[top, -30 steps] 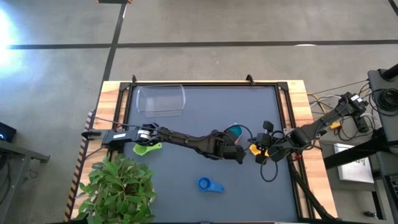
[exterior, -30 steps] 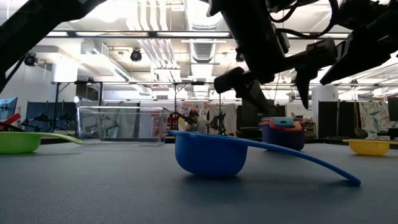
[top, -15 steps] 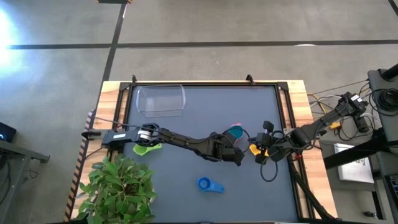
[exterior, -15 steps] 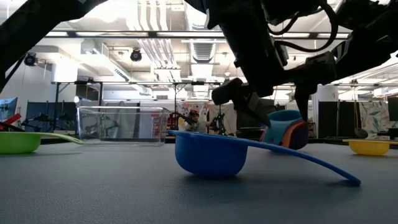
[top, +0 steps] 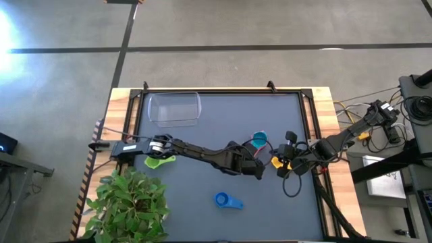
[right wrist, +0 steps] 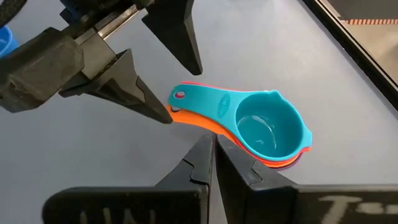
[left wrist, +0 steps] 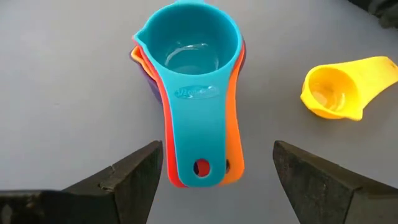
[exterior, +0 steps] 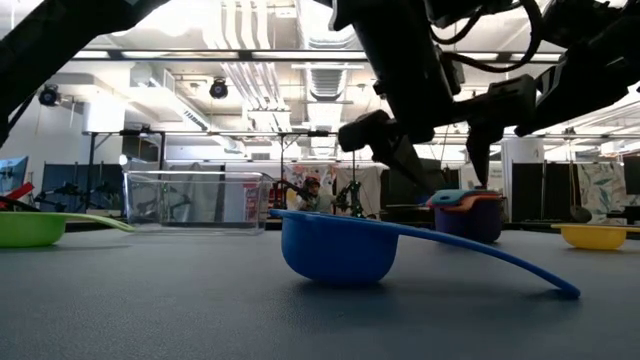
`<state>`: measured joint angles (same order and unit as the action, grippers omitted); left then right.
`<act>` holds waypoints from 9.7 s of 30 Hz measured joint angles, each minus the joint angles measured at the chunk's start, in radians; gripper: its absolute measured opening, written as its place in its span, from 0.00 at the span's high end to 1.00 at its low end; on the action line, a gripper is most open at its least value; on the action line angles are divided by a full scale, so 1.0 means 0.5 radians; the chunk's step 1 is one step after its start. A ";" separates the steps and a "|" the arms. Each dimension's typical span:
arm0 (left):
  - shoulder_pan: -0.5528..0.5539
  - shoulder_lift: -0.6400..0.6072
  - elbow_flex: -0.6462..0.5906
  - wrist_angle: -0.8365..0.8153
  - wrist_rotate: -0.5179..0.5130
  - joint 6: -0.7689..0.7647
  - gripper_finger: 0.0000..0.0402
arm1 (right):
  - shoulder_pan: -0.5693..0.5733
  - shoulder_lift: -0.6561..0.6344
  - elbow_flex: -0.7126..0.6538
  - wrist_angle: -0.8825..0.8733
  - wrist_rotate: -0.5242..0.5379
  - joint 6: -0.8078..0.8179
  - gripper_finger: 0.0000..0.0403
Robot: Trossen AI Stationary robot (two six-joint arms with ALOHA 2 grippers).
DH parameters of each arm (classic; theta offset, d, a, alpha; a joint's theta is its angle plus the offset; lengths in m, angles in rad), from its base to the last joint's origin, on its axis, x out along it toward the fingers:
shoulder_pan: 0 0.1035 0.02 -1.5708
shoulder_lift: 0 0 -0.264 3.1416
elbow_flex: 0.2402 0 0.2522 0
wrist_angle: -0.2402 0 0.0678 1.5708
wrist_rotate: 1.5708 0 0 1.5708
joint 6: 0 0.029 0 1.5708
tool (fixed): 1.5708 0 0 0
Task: Nest measuring cups in basket
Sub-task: Move the nested measuring cups to the center of the table, then stack the green measuring cup on top of the light blue measuring cup
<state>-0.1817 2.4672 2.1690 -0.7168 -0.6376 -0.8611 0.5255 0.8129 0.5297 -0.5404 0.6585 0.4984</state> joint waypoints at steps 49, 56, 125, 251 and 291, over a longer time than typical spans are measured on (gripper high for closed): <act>0.119 0.106 0.007 0.058 0.158 0.197 0.69 | 0.000 0.001 -0.022 -0.002 0.009 -0.003 0.98; 0.119 0.105 0.007 0.056 0.159 0.297 0.66 | 0.000 0.001 -0.026 -0.001 0.010 -0.004 0.98; -0.200 -1.731 -2.574 1.010 0.132 0.196 0.67 | -0.001 0.000 -0.069 0.001 0.208 -0.003 0.98; -0.277 -1.541 -1.766 0.169 0.347 0.966 1.00 | 0.000 0.001 -0.110 0.089 0.257 -0.018 0.98; -0.580 -1.438 -2.195 0.383 0.824 -0.116 0.67 | 0.000 0.001 -0.111 0.179 0.241 0.002 0.98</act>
<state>-0.4718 1.7480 1.0716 -0.5250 -0.2256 -0.9193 0.5253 0.8135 0.4744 -0.4511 0.7789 0.4995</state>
